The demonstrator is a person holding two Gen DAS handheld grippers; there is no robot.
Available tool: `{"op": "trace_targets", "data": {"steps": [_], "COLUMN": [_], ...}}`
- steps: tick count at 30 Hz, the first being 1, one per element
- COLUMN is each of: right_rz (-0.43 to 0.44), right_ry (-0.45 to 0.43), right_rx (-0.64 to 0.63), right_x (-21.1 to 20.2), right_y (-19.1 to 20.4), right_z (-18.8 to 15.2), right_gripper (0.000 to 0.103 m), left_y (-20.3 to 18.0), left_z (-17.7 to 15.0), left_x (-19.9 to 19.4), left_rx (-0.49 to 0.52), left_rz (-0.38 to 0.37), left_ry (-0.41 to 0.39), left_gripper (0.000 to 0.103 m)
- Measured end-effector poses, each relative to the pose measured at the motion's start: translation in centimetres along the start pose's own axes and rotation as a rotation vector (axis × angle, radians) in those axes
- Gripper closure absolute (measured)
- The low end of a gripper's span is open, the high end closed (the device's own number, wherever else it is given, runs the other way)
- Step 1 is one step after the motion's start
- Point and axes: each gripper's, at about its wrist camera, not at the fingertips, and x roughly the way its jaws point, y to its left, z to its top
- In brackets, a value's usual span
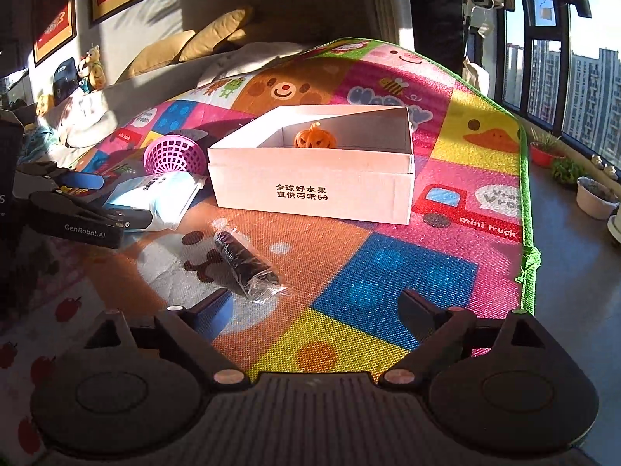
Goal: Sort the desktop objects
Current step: 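Reach the right gripper to the black cylinder while the left gripper reaches the blue packet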
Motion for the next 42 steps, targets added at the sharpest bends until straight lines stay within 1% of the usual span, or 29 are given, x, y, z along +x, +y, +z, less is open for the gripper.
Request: {"op": "trace_targets", "data": {"steps": [1, 2, 3, 4, 5, 6, 7, 8, 9, 11, 12, 14, 18, 21, 23, 25, 26, 28, 30, 31, 32, 34, 35, 36, 37, 38, 39, 40, 42], "right_rz": [0.01, 0.025, 0.048, 0.056, 0.061, 0.071, 0.079, 0.082, 0.078, 0.057, 0.044, 0.029, 0.01, -0.008, -0.014, -0.008, -0.005, 0.002, 0.01, 0.014, 0.013, 0.018, 0.025, 0.024, 0.013, -0.006, -0.03, -0.056, -0.112], "right_ry": [0.01, 0.02, 0.033, 0.045, 0.057, 0.078, 0.084, 0.082, 0.084, 0.092, 0.1, 0.115, 0.134, 0.144, 0.145, 0.141, 0.139, 0.135, 0.129, 0.123, 0.112, 0.093, 0.083, 0.075, 0.066, 0.057, 0.05, 0.043, 0.048], "right_rx": [0.005, 0.016, 0.039, 0.066, 0.089, 0.121, 0.139, 0.145, 0.138, 0.105, 0.084, 0.047, 0.001, -0.03, -0.042, -0.041, -0.038, -0.032, -0.035, -0.043, -0.059, -0.105, -0.145, -0.177, -0.207, -0.236, -0.257, -0.27, -0.27], "right_x": [0.2, 0.3, 0.5, 0.7, 0.9, 1.2, 1.4, 1.3, 1.4, 1.6, 1.7, 2.0, 2.1, 2.2, 2.2, 2.1, 2.1, 2.0, 1.9, 1.7, 1.6, 1.2, 1.1, 1.1, 1.2, 1.5, 1.7, 2.1, 3.0], "right_y": [-0.1, -0.3, -0.7, -1.1, -1.5, -2.0, -2.3, -2.4, -2.3, -1.7, -1.3, -0.8, -0.3, 0.1, 0.3, 0.3, 0.2, 0.1, 0.2, 0.3, 0.5, 1.1, 1.7, 2.1, 2.5, 2.8, 2.9, 2.9, 2.5], "right_z": [0.1, 0.1, 0.2, 0.3, 0.3, 0.3, 0.3, 0.3, 0.3, 0.2, 0.2, 0.3, 0.2, 0.2, 0.1, 0.1, 0.1, 0.2, 0.2, 0.2, 0.2, 0.3, 0.5, 0.6, 0.8, 1.0, 1.3, 1.6, 2.1], "right_gripper": [0.008, 0.004, 0.002, 0.001, 0.0, 0.0, 0.0, 0.0, 0.0, 0.0, 0.0, 0.0, 0.0, 0.0, 0.0, 0.0, 0.0, 0.0, 0.0, 0.0, 0.0, 0.0, 0.0, 0.0, 0.0, 0.0, 0.0, 0.0, 0.0], "left_y": [0.3, 0.4, 0.4, 0.2, -0.1, -0.8, -1.4, -1.9, -2.4, -3.3, -3.7, -3.9, -3.1, -2.3, -2.0, -1.8, -1.6, -1.5, -1.6, -1.8, -2.0, -2.7, -3.2, -3.6, -4.0, -4.4, -4.6, -4.7, -4.8], "left_z": [0.1, 0.1, 0.0, -0.2, -0.4, -0.7, -1.0, -1.2, -1.4, -1.6, -1.5, -1.1, -0.1, 0.3, 0.2, 0.1, 0.0, -0.3, -0.9, -1.3, -1.7, -2.6, -3.0, -3.3, -3.6, -3.8, -4.0, -4.1, -4.3], "left_x": [0.3, 0.5, 0.4, -0.2, -0.9, -1.8, -2.8, -3.7, -4.3, -4.6, -4.2, -2.8, -0.1, 1.4, 1.7, 1.4, 1.0, 0.1, -1.1, -1.8, -2.5, -4.4, -5.3, -6.1, -6.8, -7.4, -7.8, -8.1, -8.4], "left_rx": [-0.015, -0.034, -0.057, -0.076, -0.075, -0.06, -0.033, 0.0, 0.032, 0.096, 0.124, 0.139, 0.111, 0.023, -0.022, -0.046, -0.068, -0.096, -0.115, -0.121, -0.121, -0.107, -0.097, -0.085, -0.072, -0.062, -0.055, -0.048, -0.038], "left_rz": [-0.037, -0.077, -0.128, -0.2, -0.261, -0.344, -0.383, -0.379, -0.35, -0.256, -0.203, -0.154, -0.143, -0.177, -0.174, -0.155, -0.152, -0.146, -0.143, -0.16, -0.182, -0.25, -0.281, -0.305, -0.322, -0.327, -0.318, -0.298, -0.23], "left_ry": [0.023, 0.047, 0.07, 0.081, 0.08, 0.071, 0.051, 0.023, -0.005, -0.05, -0.061, -0.045, -0.003, 0.034, 0.044, 0.036, 0.037, 0.032, 0.031, 0.033, 0.033, 0.034, 0.034, 0.031, 0.028, 0.025, 0.019, 0.01, -0.009], "left_gripper": [0.0, 0.0, 0.0, 0.0, 0.0, 0.0, 0.0, 0.0, 0.0, 0.0, 0.0, 0.0, 0.0, 0.0, 0.001, 0.026, 0.027, 0.034, 0.037, 0.037, 0.037, 0.036, 0.035, 0.033, 0.026, 0.022, 0.013, 0.007, 0.006]}}
